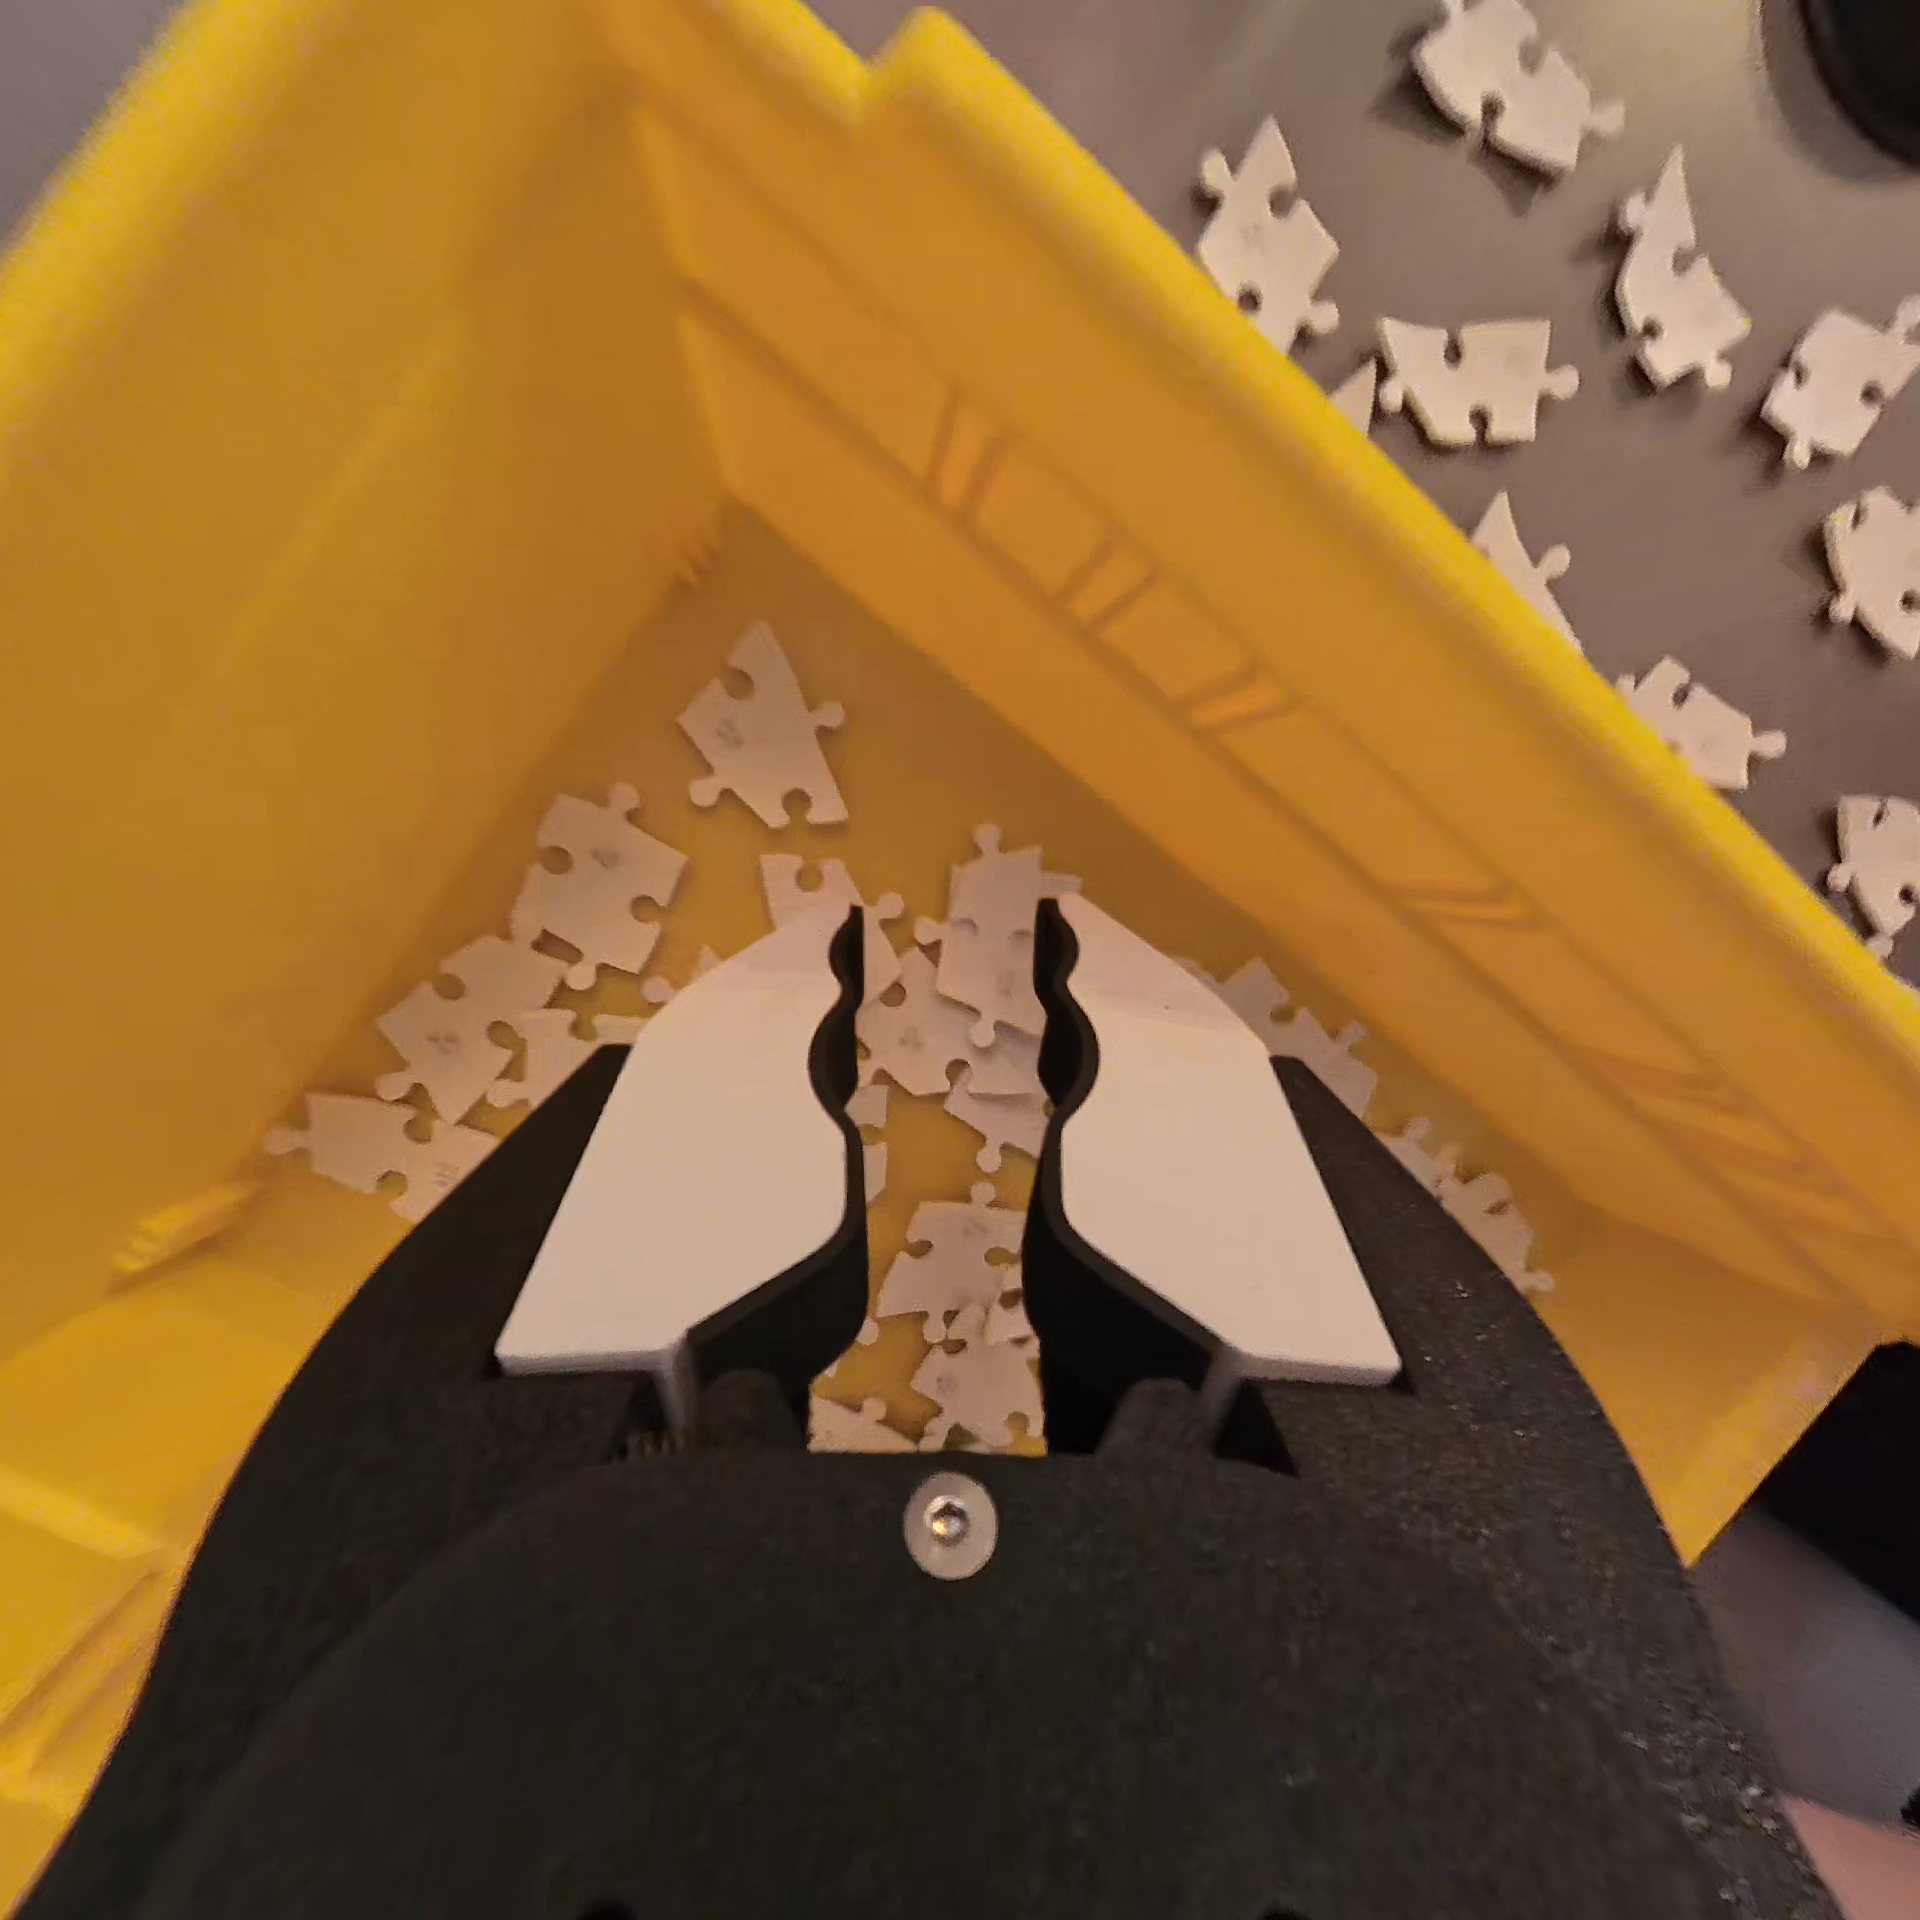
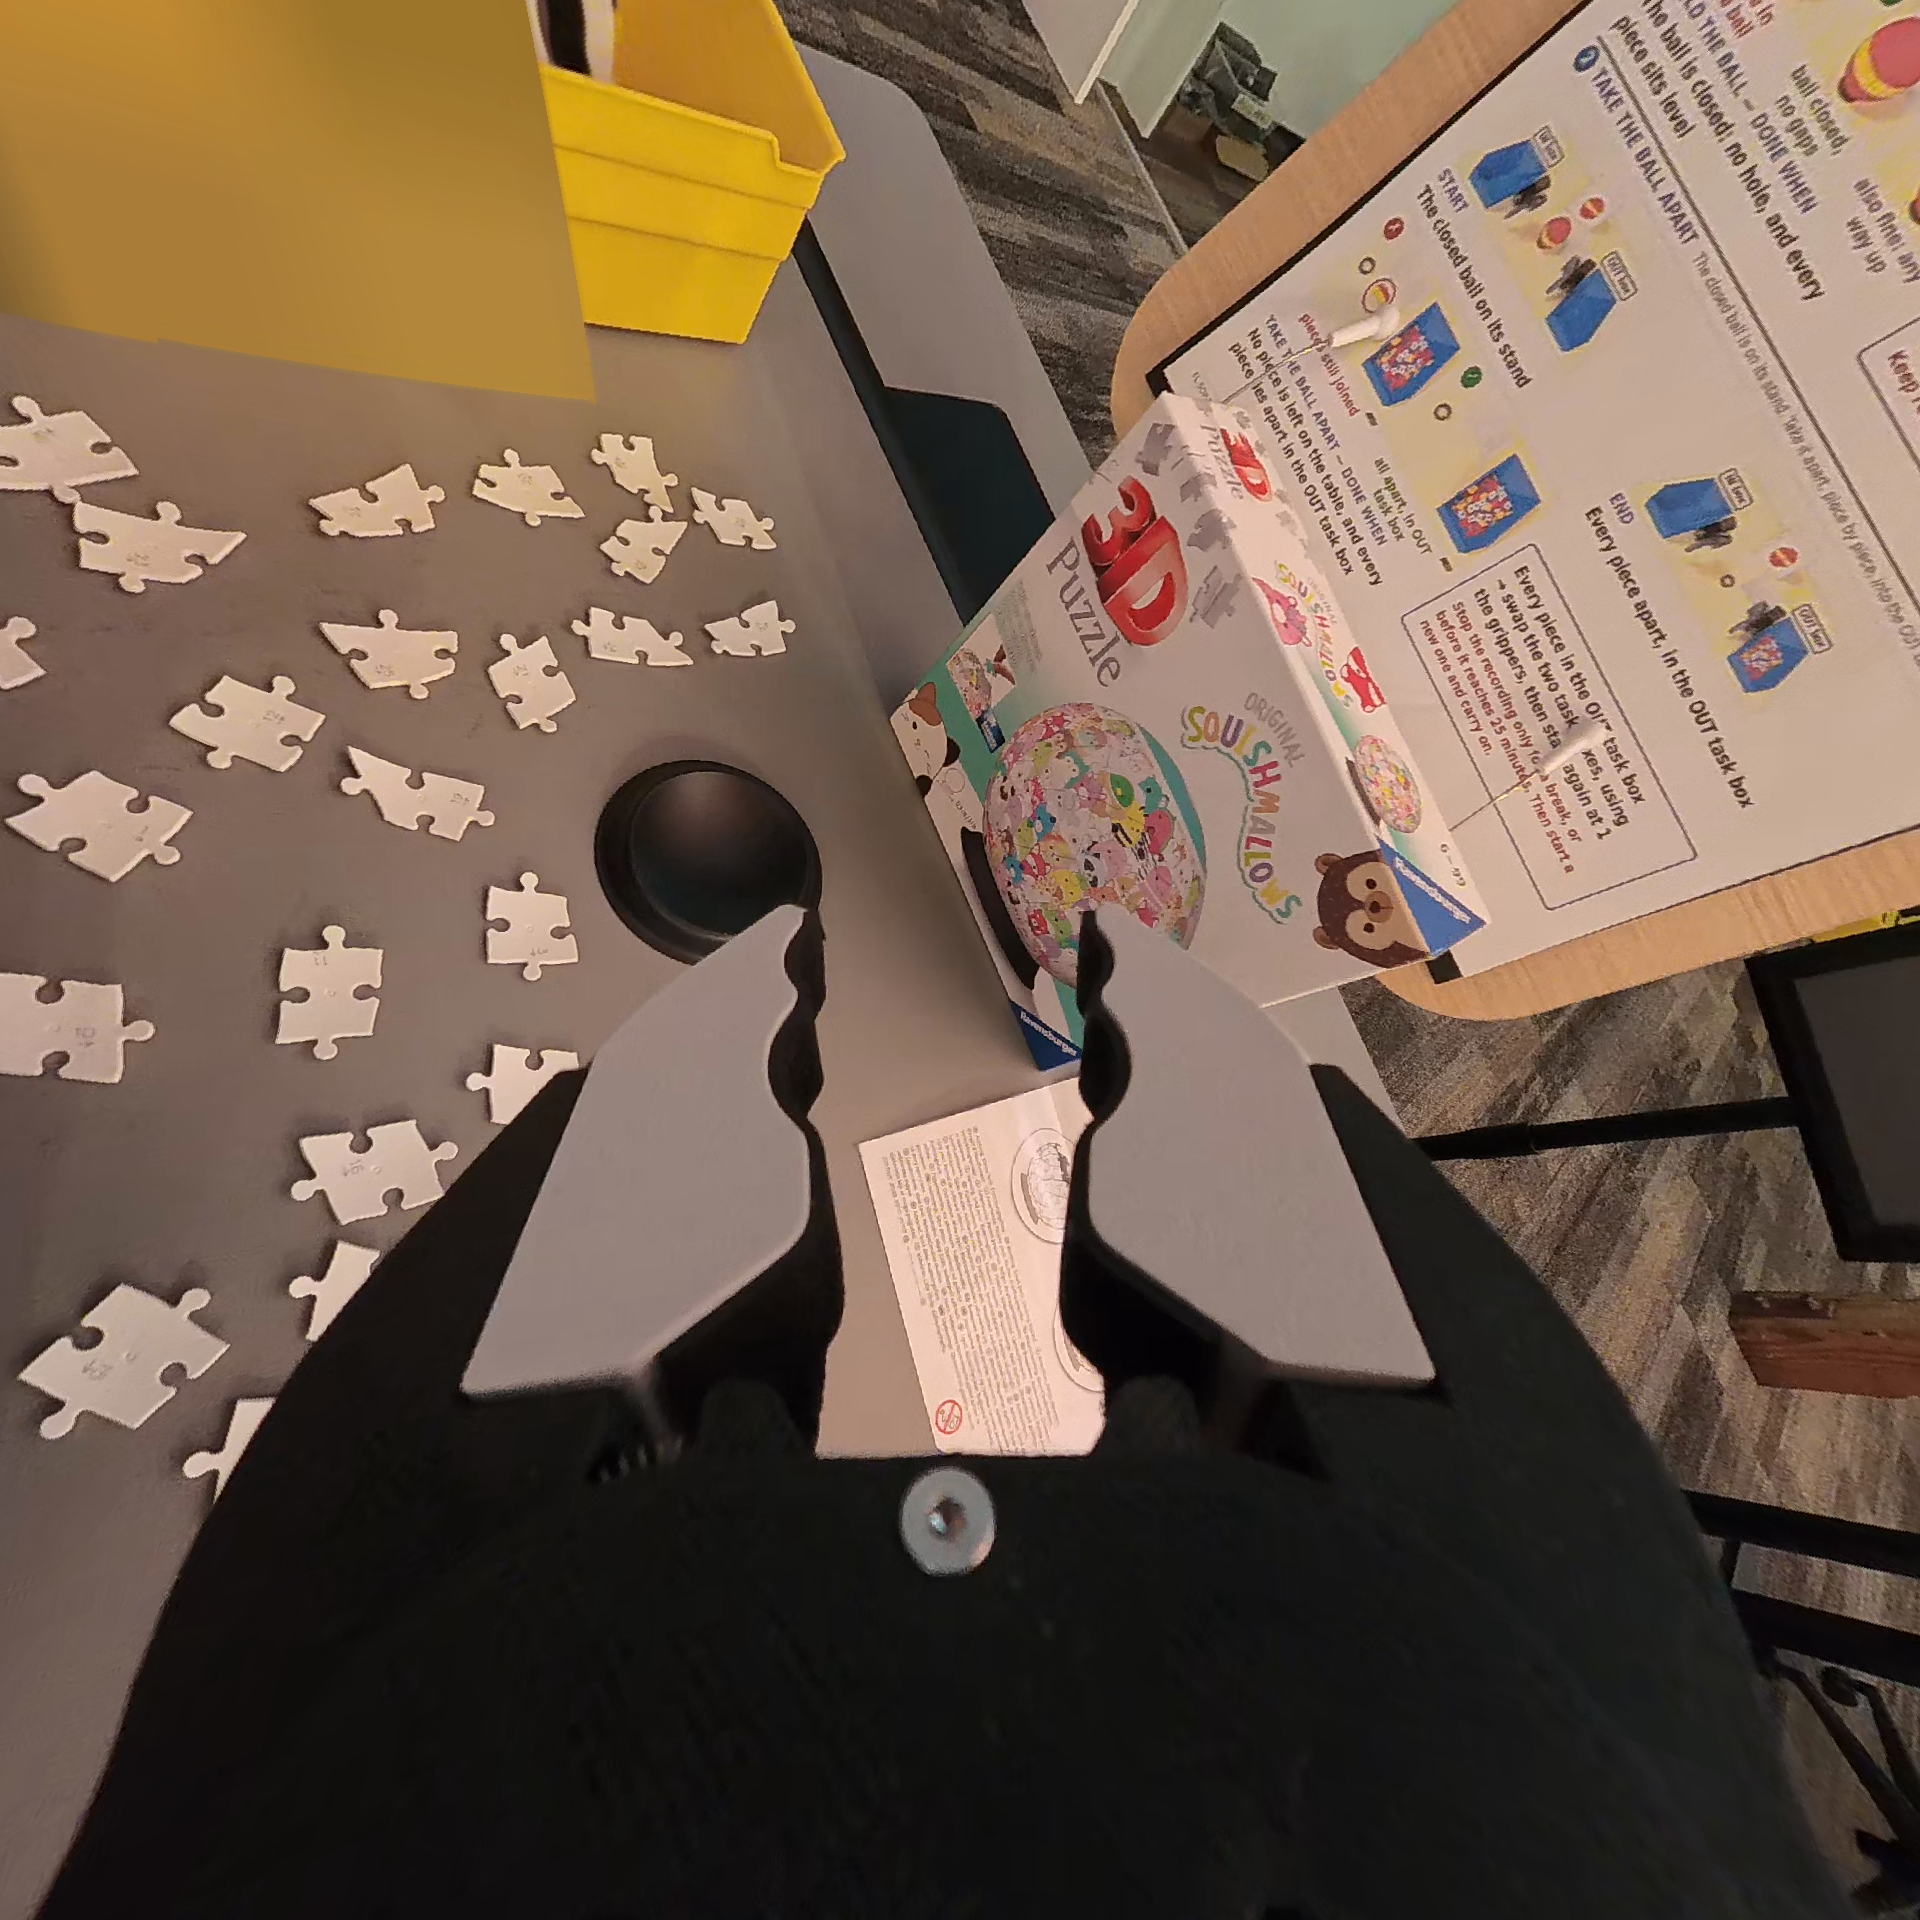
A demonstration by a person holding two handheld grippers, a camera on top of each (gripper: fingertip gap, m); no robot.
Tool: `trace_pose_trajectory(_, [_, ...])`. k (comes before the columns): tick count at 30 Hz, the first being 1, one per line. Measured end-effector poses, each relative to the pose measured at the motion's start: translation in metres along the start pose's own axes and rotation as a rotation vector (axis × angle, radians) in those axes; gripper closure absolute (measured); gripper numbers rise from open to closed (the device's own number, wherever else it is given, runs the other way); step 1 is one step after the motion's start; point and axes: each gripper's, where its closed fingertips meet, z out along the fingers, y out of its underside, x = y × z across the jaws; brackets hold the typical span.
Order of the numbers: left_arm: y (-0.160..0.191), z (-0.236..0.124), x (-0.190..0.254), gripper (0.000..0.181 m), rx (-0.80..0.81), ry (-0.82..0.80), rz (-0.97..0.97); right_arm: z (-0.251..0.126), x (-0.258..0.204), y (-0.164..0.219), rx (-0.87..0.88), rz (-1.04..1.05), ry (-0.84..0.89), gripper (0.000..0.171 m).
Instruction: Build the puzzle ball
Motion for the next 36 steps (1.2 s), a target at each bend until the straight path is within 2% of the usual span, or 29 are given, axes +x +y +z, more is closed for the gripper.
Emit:
trace_pose_trajectory(4, [0.013,0.003,0.0,0.147,-0.062,-0.033,0.104,0.0,-0.001,0.001,-0.006,-0.001,-0.005,0.123])
trace_pose_trajectory(7, [0.019,0.005,0.009,0.146,-0.096,0.007,0.119,-0.001,-0.001,0.001,-0.004,0.001,-0.007,0.123])
trace_pose_trajectory(11, [0.027,0.012,0.007,0.14,-0.162,-0.029,0.16,0.0,-0.002,0.002,-0.012,-0.003,-0.013,0.123])
trace_pose_trajectory(15, [0.026,0.016,0.007,0.141,-0.169,-0.037,0.163,0.001,-0.003,0.004,-0.023,-0.007,-0.019,0.124])
trace_pose_trajectory(22, [0.027,0.016,0.005,0.163,-0.17,-0.065,0.178,0.001,-0.004,0.005,-0.027,-0.008,-0.026,0.125])
trace_pose_trajectory(29, [0.022,0.013,0.005,0.164,-0.154,-0.073,0.175,-0.001,-0.005,0.004,-0.022,-0.012,-0.029,0.126])
trace_pose_trajectory(36, [0.009,-0.02,-0.008,0.164,-0.074,-0.183,0.113,-0.001,-0.005,0.003,-0.019,-0.01,-0.033,0.126])
